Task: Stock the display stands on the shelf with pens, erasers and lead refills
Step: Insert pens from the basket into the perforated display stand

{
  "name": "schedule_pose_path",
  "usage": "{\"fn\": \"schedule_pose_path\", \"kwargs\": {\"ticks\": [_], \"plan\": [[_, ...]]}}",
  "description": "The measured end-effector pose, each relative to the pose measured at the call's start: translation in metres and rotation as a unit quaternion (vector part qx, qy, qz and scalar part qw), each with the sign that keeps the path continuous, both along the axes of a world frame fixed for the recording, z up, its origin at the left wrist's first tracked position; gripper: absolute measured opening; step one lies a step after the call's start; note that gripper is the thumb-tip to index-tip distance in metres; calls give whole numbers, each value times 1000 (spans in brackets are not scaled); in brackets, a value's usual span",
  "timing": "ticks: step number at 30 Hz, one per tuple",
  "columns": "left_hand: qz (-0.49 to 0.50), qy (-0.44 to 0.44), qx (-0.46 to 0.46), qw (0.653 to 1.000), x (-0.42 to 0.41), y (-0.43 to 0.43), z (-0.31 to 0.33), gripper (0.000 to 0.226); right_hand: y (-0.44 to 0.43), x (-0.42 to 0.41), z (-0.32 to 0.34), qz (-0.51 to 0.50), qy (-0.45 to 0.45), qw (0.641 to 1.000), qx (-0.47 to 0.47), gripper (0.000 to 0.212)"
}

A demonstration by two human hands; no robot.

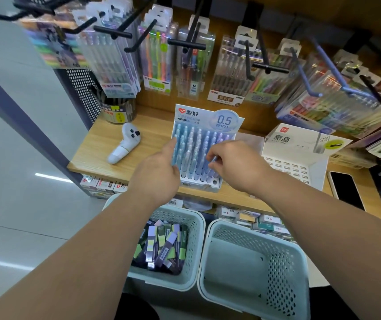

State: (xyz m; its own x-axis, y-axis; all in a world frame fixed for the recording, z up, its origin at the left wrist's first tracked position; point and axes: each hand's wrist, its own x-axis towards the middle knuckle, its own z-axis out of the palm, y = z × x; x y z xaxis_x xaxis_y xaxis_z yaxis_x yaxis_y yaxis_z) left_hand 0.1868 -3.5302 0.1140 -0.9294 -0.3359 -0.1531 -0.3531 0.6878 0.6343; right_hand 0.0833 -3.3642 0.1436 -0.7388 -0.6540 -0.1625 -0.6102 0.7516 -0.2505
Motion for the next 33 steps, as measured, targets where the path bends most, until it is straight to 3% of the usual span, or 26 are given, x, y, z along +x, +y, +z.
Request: {"fn": "schedule_pose_path", "kwargs": {"ticks": [11, 14, 16, 18, 22, 24, 26, 29, 33], "plan": [[10, -7, -3, 1000, -5, 2, 1, 62, -3, 7, -20, 74, 154, 980, 99, 21], [17, -8, 7, 1000, -6, 4, 4, 60, -1, 10, -24, 87, 160, 979, 91, 30], [24, -8, 13, 1000, -6, 3, 4, 59, 6, 13, -22, 70, 121, 990, 25, 37], [35, -10, 30, 999, -6, 3, 4, 59, 16, 18, -20, 4, 71, 992, -99, 47], [59, -16, 114, 992, -6, 5, 3, 58, 35, 18, -32, -216, -54, 931, -288, 51], [73, -14, 154, 985, -7, 6, 1, 58, 38, 18, -42, -270, -174, 889, -327, 54], [92, -12, 191, 977, -10, 7, -2, 58, 37, 18, -53, -265, -236, 875, -328, 50], [112, -11, 226, 968, -13, 7, -8, 58, 29, 20, -61, -244, -256, 871, -340, 61], [126, 15, 248, 960, -17, 5, -15, 62, 21, 20, -62, -214, -250, 877, -349, 45]]}}
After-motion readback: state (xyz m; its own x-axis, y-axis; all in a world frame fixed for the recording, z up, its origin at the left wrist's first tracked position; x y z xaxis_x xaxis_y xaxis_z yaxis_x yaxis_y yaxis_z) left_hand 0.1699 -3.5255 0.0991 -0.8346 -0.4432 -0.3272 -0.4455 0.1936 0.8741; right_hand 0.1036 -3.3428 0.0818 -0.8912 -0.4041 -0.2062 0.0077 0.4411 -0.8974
